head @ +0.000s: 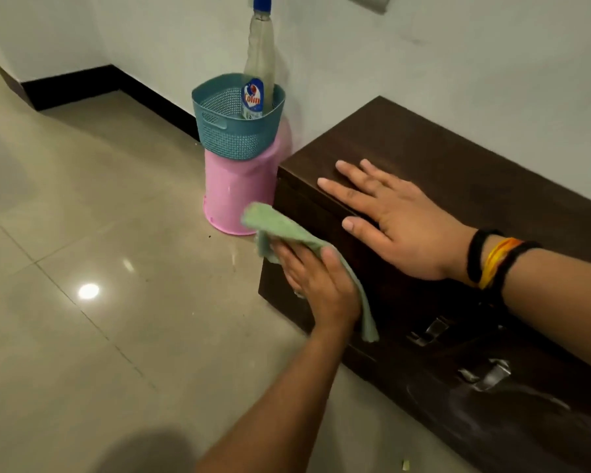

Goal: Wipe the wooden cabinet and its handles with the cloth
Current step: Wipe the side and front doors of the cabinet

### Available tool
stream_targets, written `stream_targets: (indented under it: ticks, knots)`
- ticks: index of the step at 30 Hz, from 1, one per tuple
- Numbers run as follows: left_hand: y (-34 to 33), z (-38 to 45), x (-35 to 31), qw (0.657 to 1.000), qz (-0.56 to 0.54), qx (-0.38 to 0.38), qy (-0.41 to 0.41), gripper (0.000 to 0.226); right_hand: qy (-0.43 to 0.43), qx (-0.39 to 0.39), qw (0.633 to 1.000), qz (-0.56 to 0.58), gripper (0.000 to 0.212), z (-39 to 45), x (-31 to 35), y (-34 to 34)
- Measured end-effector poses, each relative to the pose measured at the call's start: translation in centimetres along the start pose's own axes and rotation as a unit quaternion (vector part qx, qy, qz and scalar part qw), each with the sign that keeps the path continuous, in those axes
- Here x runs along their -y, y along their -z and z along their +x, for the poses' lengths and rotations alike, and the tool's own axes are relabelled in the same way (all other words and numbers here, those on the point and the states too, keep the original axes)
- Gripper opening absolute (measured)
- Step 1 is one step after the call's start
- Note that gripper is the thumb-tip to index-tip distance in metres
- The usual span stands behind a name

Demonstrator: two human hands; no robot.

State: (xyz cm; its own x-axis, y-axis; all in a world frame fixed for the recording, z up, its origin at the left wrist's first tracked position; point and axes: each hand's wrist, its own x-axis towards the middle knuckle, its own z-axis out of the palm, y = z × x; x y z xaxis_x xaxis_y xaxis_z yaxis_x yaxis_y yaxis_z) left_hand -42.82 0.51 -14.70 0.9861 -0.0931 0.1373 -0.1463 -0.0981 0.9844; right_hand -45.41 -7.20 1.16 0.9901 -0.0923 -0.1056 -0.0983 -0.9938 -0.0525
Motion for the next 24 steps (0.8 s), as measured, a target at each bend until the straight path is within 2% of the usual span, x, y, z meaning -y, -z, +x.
stream_targets:
  ticks: [2,3,6,8,11,13,14,16,18,19,21,24]
  knots:
    - [-0.4,0.9,0.0,0.998,0.025,0.011,-0.052,0.080,-0.001,-0.003,1.000,0.001,0.060,0.0,0.1,0.0]
    - [-0.6,2.7,-0.1,0.998,0.019,-0.010,-0.057,0.080,-0.001,-0.002,1.000,0.001,0.061,0.2,0.1,0.0]
    - [-0.7,4.1,1.2,0.997,-0.015,-0.062,0.038,0.073,-0.001,0.010,1.000,-0.002,0.061,0.2,0.0,0.0]
    - [-0.7,0.5,2.3,0.997,-0.003,-0.039,0.073,0.072,0.003,0.006,1.000,-0.010,0.062,0.0,0.2,0.2]
    - [-0.8,-1.9,1.6,0.999,0.019,0.014,-0.049,0.067,0.033,0.000,0.998,-0.057,0.066,0.0,0.7,-0.2]
    - [-0.7,1.9,0.4,0.996,0.004,-0.027,-0.085,0.065,0.054,-0.002,0.996,-0.076,0.069,0.4,0.8,-0.5]
    - [-0.7,3.5,0.8,0.997,0.005,-0.061,-0.056,0.063,0.058,-0.002,0.996,-0.071,0.069,0.6,0.9,-0.4]
    - [-1.0,3.6,3.1,0.993,-0.023,-0.089,0.068,0.070,0.059,-0.005,0.997,-0.050,0.069,0.8,0.7,-0.2]
    - [-1.4,-0.6,4.7,0.982,-0.049,-0.042,0.177,0.091,0.062,-0.007,0.997,-0.038,0.070,0.7,0.5,0.0]
    - [-1.5,-2.9,4.4,0.983,-0.037,0.001,0.181,0.097,0.065,-0.006,0.997,-0.034,0.071,0.7,0.4,0.0]
    - [-2.1,-4.2,4.0,0.993,-0.005,0.049,0.111,0.096,0.071,-0.005,0.997,-0.025,0.074,0.8,0.1,-0.2]
    - [-2.1,1.0,3.6,0.999,0.010,-0.037,0.020,0.080,0.072,-0.005,0.997,-0.018,0.078,1.0,-0.1,-0.2]
